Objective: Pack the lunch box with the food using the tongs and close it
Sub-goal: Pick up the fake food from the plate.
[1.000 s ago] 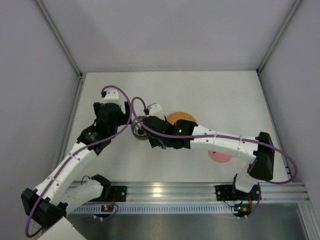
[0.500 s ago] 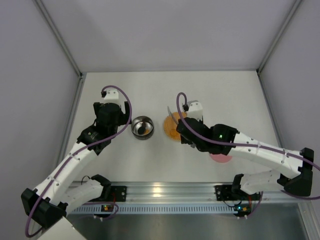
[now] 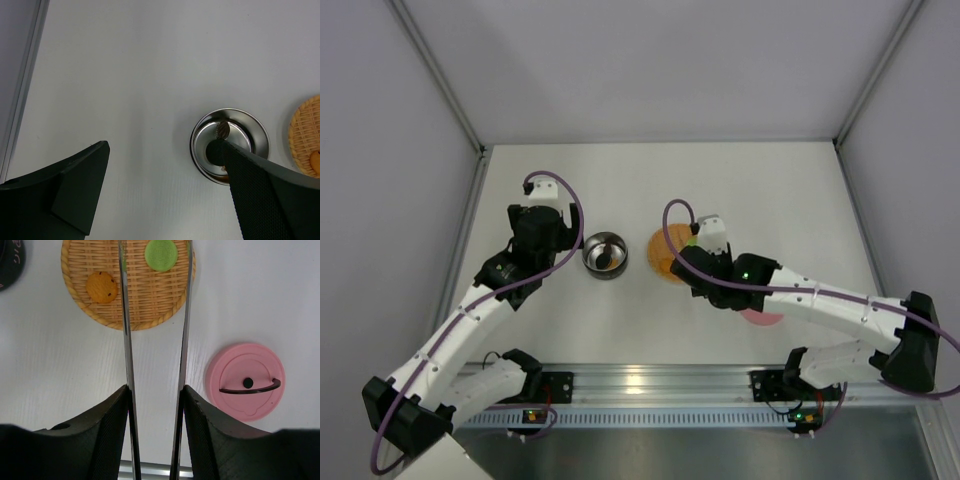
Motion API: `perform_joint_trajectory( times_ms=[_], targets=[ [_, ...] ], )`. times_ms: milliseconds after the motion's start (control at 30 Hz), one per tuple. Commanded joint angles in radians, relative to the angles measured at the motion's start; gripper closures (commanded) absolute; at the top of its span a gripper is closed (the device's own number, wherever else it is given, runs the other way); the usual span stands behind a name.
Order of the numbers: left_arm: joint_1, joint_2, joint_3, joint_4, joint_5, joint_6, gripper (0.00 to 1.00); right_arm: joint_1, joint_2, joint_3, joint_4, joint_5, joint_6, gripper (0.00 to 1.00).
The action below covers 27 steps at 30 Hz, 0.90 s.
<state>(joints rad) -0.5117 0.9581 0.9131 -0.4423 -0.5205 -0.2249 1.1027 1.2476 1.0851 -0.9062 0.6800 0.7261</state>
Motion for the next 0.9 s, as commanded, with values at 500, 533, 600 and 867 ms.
perform_joint_trajectory(
  times_ms=[500,533,600,867],
  targets=[
    [-0.002,-0.015,0.035,0.008,-0.004,0.007,0.01,-0.056,0.072,-0.051,0.125,-0.033,-0.040,0.58],
    [-0.002,-0.015,0.035,0.008,-0.006,0.007,0.01,-0.056,0.073,-0.051,0.127,-0.034,-0.040,0.57],
    [-0.004,-0.015,0.035,0.008,-0.006,0.007,0.01,-0.056,0.081,-0.051,0.130,-0.034,-0.040,0.58],
    [-0.004,-0.018,0.035,0.007,-0.006,0.007,0.01,-0.067,0.096,-0.059,0.135,-0.042,-0.040,0.58]
  ],
)
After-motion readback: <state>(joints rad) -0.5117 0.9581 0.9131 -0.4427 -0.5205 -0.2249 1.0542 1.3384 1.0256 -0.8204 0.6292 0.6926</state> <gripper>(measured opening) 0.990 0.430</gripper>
